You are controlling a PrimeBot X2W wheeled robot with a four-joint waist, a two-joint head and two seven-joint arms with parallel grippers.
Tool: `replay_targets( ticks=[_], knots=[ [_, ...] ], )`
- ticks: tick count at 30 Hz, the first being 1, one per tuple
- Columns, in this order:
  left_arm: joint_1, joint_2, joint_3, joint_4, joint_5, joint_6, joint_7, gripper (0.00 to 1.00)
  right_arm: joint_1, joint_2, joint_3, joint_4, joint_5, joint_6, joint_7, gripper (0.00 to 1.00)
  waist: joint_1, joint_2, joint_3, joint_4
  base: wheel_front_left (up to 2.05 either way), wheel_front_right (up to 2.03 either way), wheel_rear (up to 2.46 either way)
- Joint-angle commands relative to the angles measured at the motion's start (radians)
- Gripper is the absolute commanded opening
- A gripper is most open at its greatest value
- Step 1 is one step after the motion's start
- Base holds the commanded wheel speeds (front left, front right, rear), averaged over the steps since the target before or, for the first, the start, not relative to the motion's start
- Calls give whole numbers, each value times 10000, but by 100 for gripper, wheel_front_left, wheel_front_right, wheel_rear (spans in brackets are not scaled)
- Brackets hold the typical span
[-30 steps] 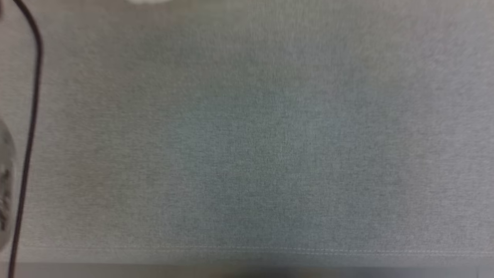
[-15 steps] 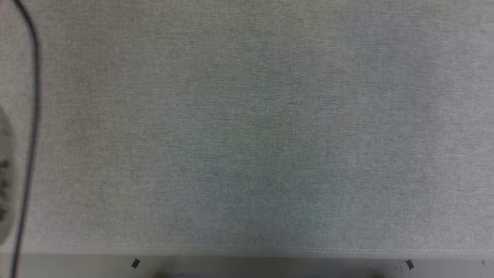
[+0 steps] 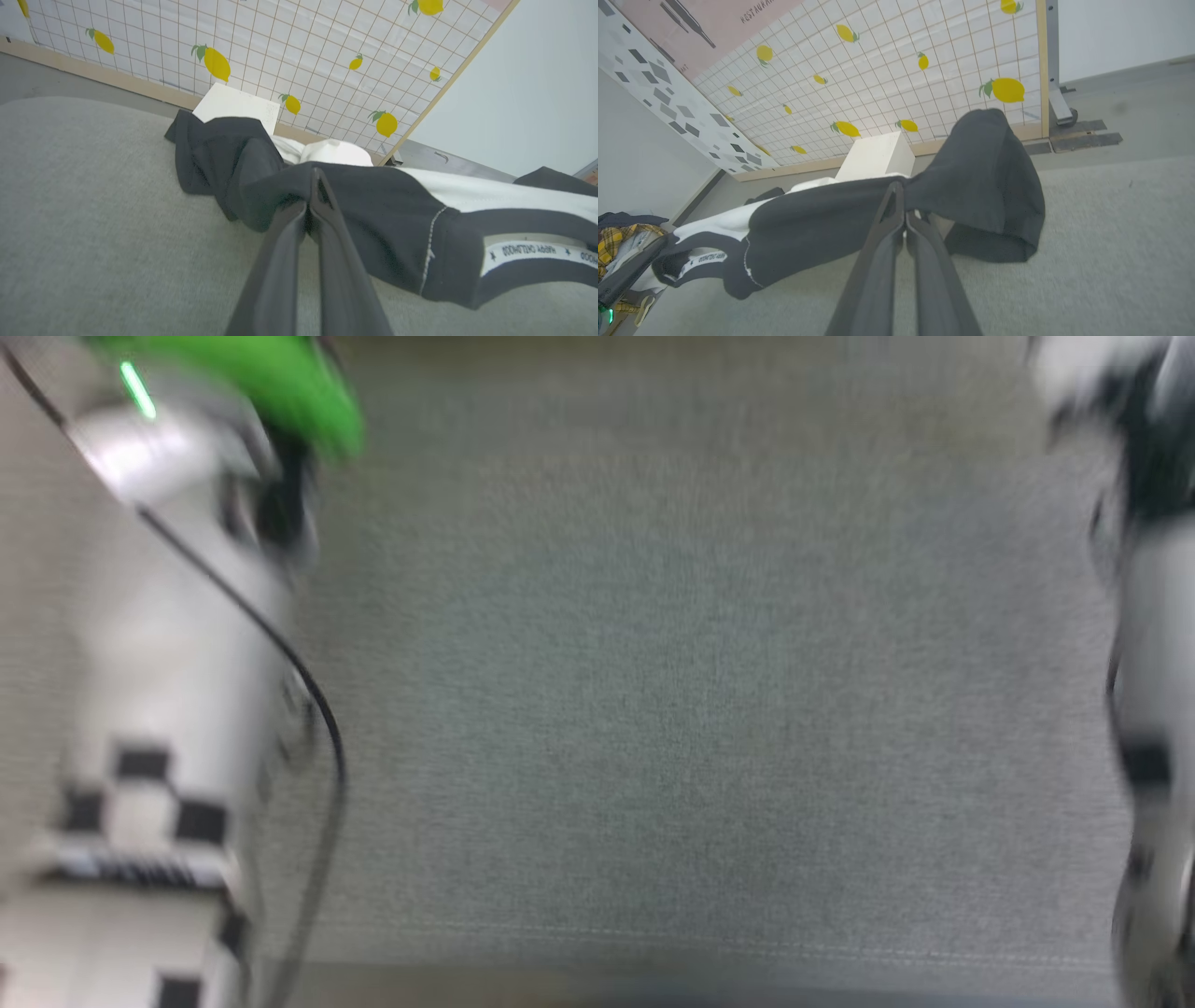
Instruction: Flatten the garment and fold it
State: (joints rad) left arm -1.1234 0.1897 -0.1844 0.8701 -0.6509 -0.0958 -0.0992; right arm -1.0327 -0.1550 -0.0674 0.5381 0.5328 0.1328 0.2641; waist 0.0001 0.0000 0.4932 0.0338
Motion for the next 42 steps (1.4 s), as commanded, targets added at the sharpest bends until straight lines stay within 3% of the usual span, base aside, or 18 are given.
replay_targets(
  ticks=[1, 6, 13, 25, 30, 37, 38, 39, 40, 41, 42],
  knots=[
    [909, 26, 70, -51, -189, -16, -68, 0, 1040, -216, -73, -376, 258, -21, -27, 0, -1, 0, -2138, 442, 0, 0, 0],
    [3652, -110, 121, -548, -569, 124, 162, 0, 4328, 15, -484, -1544, 778, -21, 140, 0, -1, 0, -3109, 398, 0, 0, 0],
    [6874, -263, 59, -1755, -797, 927, 753, 0, 7769, 510, -1399, -2684, 518, -21, 758, 0, -1, 0, -3876, 302, 0, 0, 0],
    [10088, 669, -142, -4129, -73, 3382, 2227, 0, 10782, 979, -1435, -4632, -994, -21, 2816, 0, -1, 0, -4300, 47, 0, 0, 0],
    [10565, 657, -199, -4708, -131, 3645, 2540, 0, 11055, 1027, -1405, -4787, -1389, -21, 3326, 0, -1, 0, -4284, 105, 0, 0, 0],
    [10385, 467, -365, -4518, -295, 3476, 2730, 1, 10816, 1044, -807, -4075, -1885, -21, 3556, 0, -1, 0, -4178, 149, 0, 0, 0],
    [10334, 429, -358, -4423, -351, 3451, 2758, 36, 10759, 1045, -715, -3948, -1903, -21, 3534, 0, -1, 0, -4173, 149, 0, 0, 0],
    [10294, 426, -367, -4356, -359, 3436, 2766, 80, 10714, 1045, -667, -3846, -1862, -21, 3508, 0, -1, 0, -4174, 144, 0, 0, 0],
    [10251, 405, -339, -4307, -392, 3407, 2701, 100, 10661, 1045, -601, -3737, -1853, -21, 3480, 0, -1, 0, -4176, 132, 0, 0, 0],
    [10229, 391, -323, -4250, -429, 3386, 2693, 100, 10618, 1045, -533, -3677, -1831, -21, 3449, 13, -1, 0, -4179, 119, 0, 0, 0],
    [10202, 384, -314, -4187, -469, 3353, 2703, 100, 10581, 1046, -478, -3607, -1755, -21, 3439, 75, -1, 0, -4183, 108, 0, 0, 0]
  ],
)
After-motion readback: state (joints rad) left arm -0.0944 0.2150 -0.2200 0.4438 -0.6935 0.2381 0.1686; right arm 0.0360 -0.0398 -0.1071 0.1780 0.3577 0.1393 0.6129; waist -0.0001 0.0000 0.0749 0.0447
